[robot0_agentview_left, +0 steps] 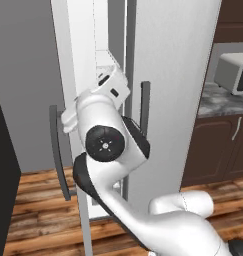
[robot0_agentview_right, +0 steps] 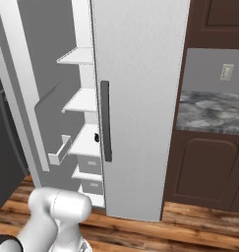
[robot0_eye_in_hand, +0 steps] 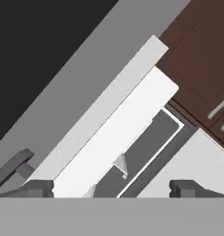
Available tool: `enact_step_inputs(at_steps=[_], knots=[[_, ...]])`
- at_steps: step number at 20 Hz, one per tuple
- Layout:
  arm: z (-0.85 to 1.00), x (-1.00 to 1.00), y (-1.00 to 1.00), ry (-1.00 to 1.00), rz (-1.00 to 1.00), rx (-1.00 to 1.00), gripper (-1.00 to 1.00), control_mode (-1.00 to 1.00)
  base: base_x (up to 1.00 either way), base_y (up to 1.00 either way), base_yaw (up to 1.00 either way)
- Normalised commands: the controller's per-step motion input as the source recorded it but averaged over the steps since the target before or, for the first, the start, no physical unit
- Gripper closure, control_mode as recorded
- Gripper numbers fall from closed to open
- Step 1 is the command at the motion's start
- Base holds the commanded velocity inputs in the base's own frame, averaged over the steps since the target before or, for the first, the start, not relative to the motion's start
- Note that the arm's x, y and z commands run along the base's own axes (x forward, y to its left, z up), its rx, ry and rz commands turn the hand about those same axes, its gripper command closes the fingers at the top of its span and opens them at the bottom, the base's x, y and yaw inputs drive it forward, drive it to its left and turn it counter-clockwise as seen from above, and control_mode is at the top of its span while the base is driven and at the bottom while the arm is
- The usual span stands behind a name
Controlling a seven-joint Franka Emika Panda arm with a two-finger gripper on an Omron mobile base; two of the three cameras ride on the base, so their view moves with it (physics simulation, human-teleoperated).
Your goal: Pick up the frozen steak from the freezer, place it on any shelf in the fridge, and close the fridge and freezer doors when done.
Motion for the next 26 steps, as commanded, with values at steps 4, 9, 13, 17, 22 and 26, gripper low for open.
enact_step_inputs(at_steps=[4,9,13,17,22,26], knots=[[-0.03,0.70,0.94,0.00,-0.13,-0.24,-1.00,-1.00,0.00,0.00,0.00],[-0.24,0.81,0.89,0.01,-0.13,-0.22,-1.00,-1.00,0.00,0.00,0.00],[-0.32,0.91,0.70,0.05,-0.13,-0.19,-1.00,-1.00,0.00,0.00,0.00],[-0.17,0.87,0.21,0.07,-0.12,-0.11,-1.00,-1.00,0.00,0.00,0.00],[-0.08,0.89,0.00,0.06,-0.08,-0.01,-1.00,-1.00,0.00,0.00,0.00],[-0.07,0.90,-0.03,0.07,-0.05,0.00,-1.00,-1.00,0.00,0.00,0.00]])
